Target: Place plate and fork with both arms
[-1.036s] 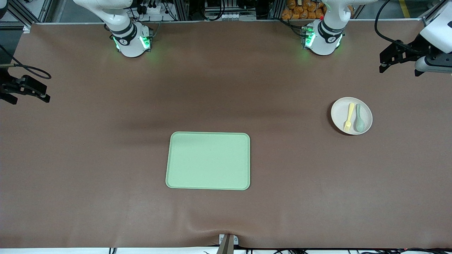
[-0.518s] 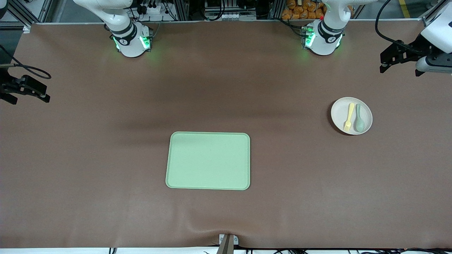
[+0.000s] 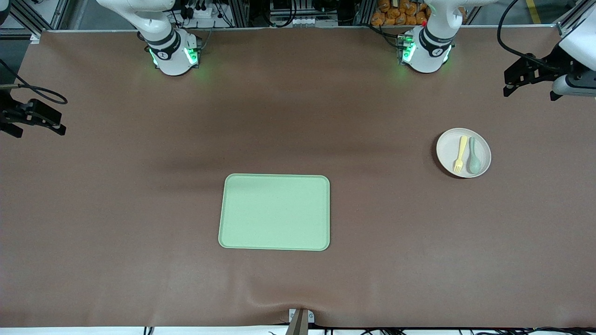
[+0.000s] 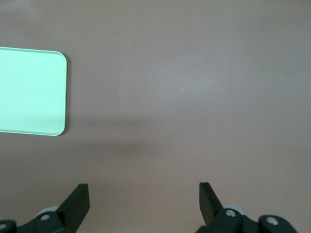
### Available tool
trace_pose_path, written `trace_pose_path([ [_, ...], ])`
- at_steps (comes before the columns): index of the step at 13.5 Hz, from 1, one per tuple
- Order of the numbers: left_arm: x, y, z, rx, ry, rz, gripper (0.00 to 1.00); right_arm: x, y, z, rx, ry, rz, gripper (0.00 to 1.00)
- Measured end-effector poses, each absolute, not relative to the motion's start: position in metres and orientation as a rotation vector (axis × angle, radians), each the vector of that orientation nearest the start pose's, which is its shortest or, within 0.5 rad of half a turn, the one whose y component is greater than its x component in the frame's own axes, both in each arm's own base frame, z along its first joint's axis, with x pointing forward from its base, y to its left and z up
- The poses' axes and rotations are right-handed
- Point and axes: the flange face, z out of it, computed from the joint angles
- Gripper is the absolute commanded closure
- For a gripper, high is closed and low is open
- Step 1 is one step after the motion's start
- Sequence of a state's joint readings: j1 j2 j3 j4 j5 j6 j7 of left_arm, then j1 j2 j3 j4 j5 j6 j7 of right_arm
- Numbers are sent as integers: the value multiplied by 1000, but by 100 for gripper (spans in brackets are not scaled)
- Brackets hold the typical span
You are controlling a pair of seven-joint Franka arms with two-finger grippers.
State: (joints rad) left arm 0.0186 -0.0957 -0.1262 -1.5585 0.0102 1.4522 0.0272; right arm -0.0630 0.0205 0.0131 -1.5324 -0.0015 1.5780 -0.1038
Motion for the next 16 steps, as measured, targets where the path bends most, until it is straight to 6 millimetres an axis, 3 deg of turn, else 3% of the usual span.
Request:
trace_pose_path([
  [8, 514, -56, 663, -3113, 203, 39, 0, 561, -28, 632, -3143, -85, -39, 0],
  [16, 535, 6, 629, -3128, 69, 142, 0, 561, -28, 632, -3143, -85, -41, 0],
])
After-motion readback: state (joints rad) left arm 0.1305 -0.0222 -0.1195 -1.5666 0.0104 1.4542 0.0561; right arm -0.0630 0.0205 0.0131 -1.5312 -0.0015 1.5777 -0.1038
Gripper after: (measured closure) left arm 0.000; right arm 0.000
